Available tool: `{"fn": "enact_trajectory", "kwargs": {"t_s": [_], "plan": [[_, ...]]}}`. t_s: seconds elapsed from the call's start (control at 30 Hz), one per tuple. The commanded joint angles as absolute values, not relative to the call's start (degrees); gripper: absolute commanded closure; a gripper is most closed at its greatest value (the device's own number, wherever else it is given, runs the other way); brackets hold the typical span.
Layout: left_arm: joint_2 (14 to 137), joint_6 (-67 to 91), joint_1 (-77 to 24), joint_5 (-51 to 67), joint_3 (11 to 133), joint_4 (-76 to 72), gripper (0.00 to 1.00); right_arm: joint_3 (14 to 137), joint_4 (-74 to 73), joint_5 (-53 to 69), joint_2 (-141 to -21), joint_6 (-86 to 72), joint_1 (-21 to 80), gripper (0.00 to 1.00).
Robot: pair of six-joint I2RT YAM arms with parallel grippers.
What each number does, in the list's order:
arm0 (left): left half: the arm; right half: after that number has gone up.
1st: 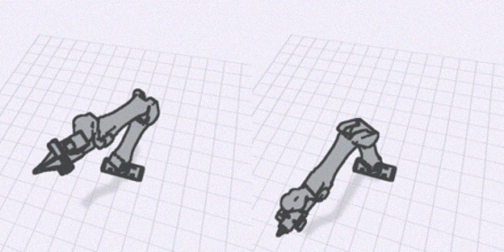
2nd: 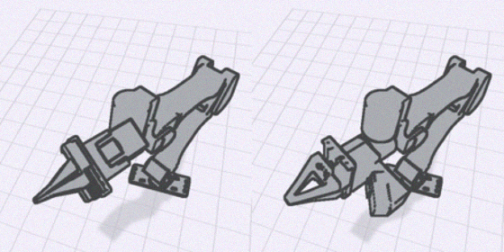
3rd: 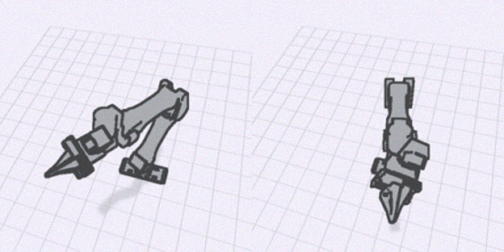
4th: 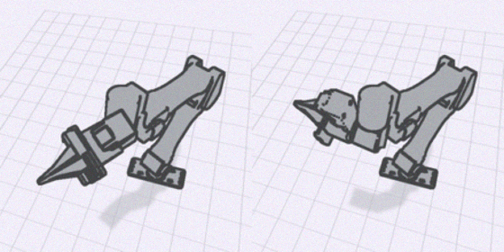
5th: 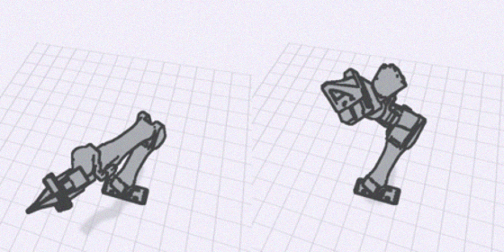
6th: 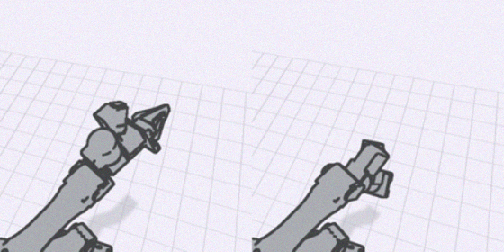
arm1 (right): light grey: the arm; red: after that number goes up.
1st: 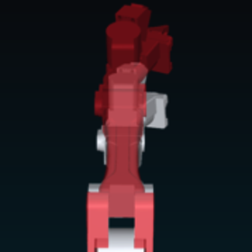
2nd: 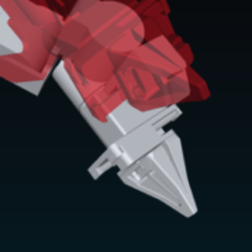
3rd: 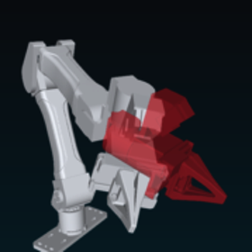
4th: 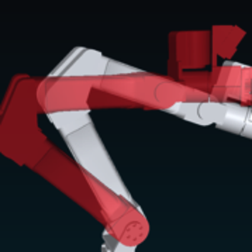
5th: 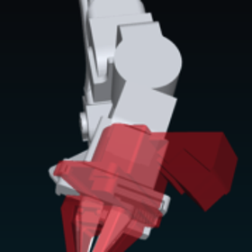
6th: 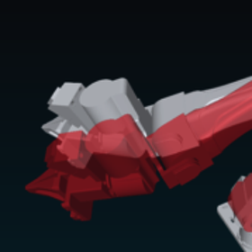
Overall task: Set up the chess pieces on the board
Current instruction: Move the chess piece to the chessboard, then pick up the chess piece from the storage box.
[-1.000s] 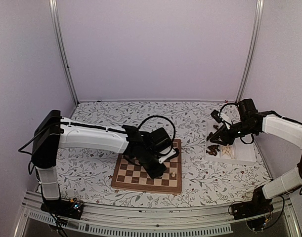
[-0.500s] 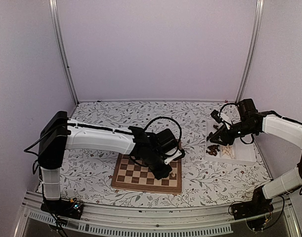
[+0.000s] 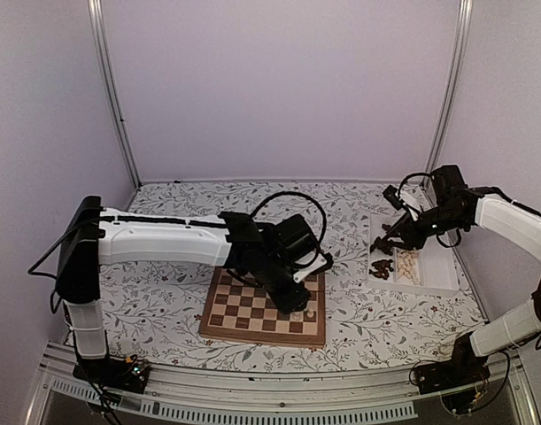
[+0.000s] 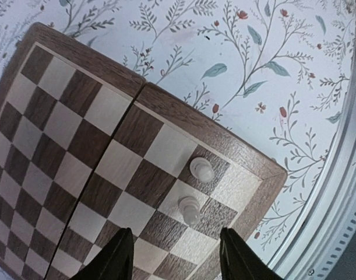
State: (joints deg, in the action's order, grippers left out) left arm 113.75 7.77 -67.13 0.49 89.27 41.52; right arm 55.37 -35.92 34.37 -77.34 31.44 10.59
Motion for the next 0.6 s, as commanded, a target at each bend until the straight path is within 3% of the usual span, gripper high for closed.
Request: {"fn": "enact_trajectory", "kwargs": {"t_s": [0.0, 0.3, 0.57], "plan": [[103.33, 4.7, -67.59, -3.5, 90.62, 43.34, 0.45, 63.14, -43.94, 30.5, -77.66, 35.67, 4.76, 0.61], [101.47, 8.25, -62.53, -3.67, 83.31, 21.9, 0.43, 61.2, -47.79, 16.12, -84.66, 40.31, 0.43, 0.67], [105.72, 8.18, -62.41, -0.44, 84.66, 18.78, 0.43, 59.29, -47.13, 12.29, -87.04, 47.66, 0.44, 0.7]]}}
